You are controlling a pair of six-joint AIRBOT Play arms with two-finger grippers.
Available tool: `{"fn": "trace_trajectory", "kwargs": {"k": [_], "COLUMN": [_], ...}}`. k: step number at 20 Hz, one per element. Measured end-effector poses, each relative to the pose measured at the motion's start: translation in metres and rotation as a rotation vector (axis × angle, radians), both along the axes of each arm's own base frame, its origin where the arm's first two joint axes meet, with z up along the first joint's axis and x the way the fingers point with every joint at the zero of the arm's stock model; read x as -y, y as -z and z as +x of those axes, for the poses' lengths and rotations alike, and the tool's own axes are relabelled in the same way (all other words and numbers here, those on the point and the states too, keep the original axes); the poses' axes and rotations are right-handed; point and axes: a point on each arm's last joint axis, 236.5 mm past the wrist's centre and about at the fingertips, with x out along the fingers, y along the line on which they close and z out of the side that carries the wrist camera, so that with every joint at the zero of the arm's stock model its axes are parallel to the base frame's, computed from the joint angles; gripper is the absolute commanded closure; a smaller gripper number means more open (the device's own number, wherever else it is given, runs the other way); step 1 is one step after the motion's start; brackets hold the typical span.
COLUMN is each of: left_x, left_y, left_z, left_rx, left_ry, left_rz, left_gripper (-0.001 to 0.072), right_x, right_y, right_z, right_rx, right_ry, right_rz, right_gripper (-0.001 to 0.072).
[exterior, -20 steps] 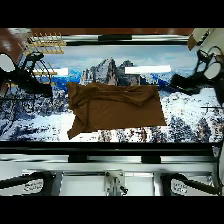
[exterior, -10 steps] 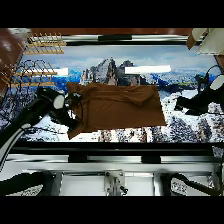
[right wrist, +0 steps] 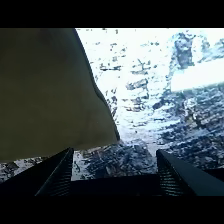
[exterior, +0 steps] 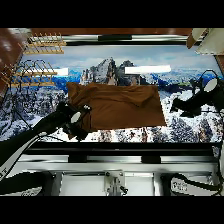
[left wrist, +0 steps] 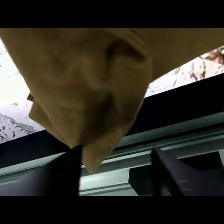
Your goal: Fold the shirts.
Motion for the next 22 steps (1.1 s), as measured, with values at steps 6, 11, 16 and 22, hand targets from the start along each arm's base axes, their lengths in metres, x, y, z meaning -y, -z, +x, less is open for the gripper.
{"fn": "trace_trajectory", "kwargs": {"k": [6,11,16,22], "left_x": [-0.010,-0.019,-0.020,-0.020], "left_y": [0.006,-0.006,-0.035,-0.064], "left_z": [0.017,0.013,0.013,0.013], "left_rx": [0.050,0.028,0.087,0.151], "left_ry": [-0.031,0.047,0.066,0.066], "left_rz": [0.033,0.043,0.003,-0.037], "left_gripper": [0.0678,0.0679,0.0679,0.0679], "right_x": [0.011,0.009,-0.008,-0.038], "right_y": [0.015,0.038,0.057,0.067], "right_z": [-0.002,-0.020,-0.028,-0.026], "right_rx": [-0.035,-0.152,-0.230,-0.267], "right_ry": [0.012,0.046,0.030,0.019], "right_rz": [-0.002,0.121,0.221,0.335], "right_gripper": [0.0082,0.0082,0.0081,0.0087]}}
